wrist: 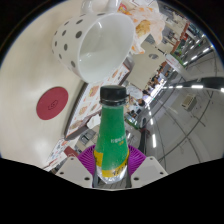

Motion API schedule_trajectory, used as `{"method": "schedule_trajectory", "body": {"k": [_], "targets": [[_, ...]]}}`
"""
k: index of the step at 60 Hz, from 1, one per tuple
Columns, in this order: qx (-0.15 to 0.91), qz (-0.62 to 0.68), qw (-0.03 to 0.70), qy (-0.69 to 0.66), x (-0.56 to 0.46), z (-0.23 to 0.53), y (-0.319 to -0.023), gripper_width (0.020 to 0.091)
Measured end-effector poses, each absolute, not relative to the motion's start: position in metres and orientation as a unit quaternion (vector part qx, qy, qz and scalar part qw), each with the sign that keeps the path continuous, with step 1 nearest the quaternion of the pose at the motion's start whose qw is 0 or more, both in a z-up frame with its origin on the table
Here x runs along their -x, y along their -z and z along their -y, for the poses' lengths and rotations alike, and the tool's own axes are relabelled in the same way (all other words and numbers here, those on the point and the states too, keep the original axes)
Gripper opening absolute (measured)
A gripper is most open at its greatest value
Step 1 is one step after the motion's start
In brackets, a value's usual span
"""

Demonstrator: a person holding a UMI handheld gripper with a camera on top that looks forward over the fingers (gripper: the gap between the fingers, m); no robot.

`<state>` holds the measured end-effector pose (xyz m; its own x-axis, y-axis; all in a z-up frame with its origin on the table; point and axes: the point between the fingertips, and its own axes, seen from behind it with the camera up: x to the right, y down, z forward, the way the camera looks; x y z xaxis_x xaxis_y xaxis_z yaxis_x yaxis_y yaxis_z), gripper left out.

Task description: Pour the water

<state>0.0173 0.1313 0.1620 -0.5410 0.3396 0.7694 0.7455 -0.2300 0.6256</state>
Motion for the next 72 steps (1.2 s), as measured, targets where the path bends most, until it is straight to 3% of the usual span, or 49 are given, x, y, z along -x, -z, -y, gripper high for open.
{"method": "schedule_trajectory", "body": {"k": [14,18,25,31,37,50,58,72], "targets": [[0.485,0.592,0.205,0.609,0.001,-0.136,-0.162,0.0377],[0.554,0.542,0.264,0.574,0.003,-0.135,-0.163,0.0376],[0.726,0.358,0.452,0.376,0.031,-0.126,-0.176,0.0383],[0.774,0.22,0.541,0.244,0.033,-0.113,-0.181,0.0382],[0.784,0.124,0.59,0.149,0.031,-0.11,-0.162,0.0381],[0.79,0.012,0.613,0.015,0.023,-0.123,-0.102,0.0383],[0.8,0.005,0.601,0.011,0.017,-0.121,-0.072,0.0383],[0.809,-0.014,0.588,-0.002,0.012,-0.124,-0.068,0.0386]]}}
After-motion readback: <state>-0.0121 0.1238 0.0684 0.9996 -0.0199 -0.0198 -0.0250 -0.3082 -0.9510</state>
